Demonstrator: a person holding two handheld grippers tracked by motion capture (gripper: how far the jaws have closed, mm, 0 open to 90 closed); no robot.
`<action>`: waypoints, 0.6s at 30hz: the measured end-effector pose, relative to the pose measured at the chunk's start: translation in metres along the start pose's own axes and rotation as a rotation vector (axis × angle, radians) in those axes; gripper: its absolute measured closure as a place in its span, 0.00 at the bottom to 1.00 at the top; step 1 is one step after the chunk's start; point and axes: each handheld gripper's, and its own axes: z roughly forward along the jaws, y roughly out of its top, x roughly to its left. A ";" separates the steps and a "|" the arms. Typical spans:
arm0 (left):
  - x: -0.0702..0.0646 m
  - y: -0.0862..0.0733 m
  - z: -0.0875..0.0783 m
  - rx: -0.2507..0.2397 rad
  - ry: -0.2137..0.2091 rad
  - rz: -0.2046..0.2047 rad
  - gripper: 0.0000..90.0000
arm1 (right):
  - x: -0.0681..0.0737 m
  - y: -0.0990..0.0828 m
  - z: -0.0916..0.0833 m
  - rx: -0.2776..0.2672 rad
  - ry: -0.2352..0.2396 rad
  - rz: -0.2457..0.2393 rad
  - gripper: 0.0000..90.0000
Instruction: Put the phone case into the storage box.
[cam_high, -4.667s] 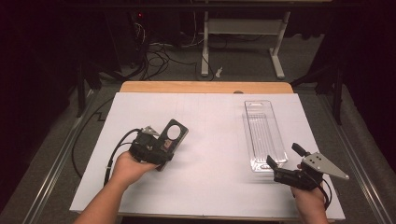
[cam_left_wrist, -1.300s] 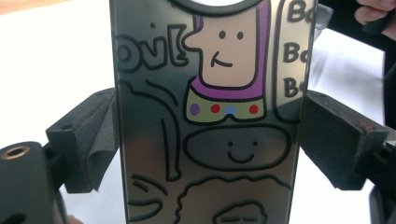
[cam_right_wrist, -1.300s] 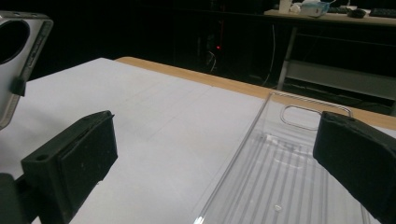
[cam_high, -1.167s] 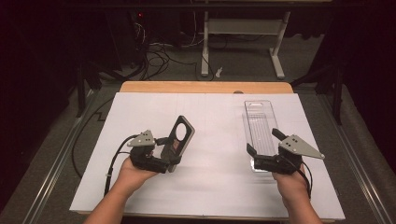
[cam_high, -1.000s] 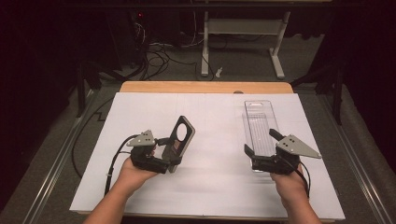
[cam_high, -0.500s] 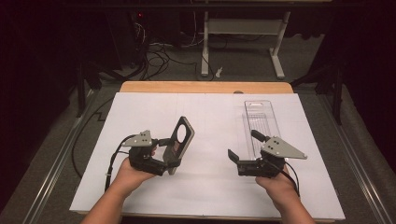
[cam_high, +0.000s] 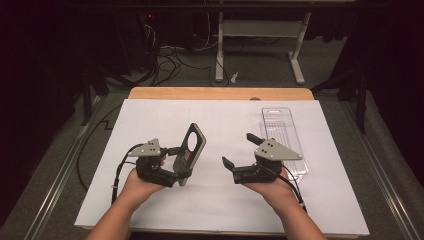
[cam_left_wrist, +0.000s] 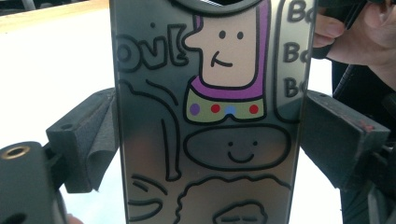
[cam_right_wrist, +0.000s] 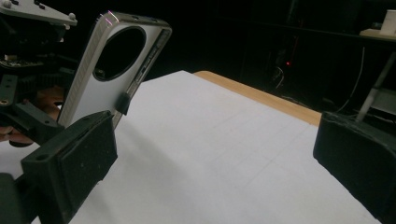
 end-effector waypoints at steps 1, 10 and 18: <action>0.000 0.000 0.000 -0.001 0.002 -0.001 0.15 | 0.000 0.000 0.004 -0.001 0.007 0.000 0.00; 0.002 -0.004 -0.003 -0.006 0.008 -0.007 0.15 | 0.003 -0.006 0.029 0.027 0.041 0.009 0.00; 0.001 -0.009 -0.002 0.006 -0.006 -0.008 0.15 | 0.006 -0.020 0.034 0.044 0.069 0.034 0.00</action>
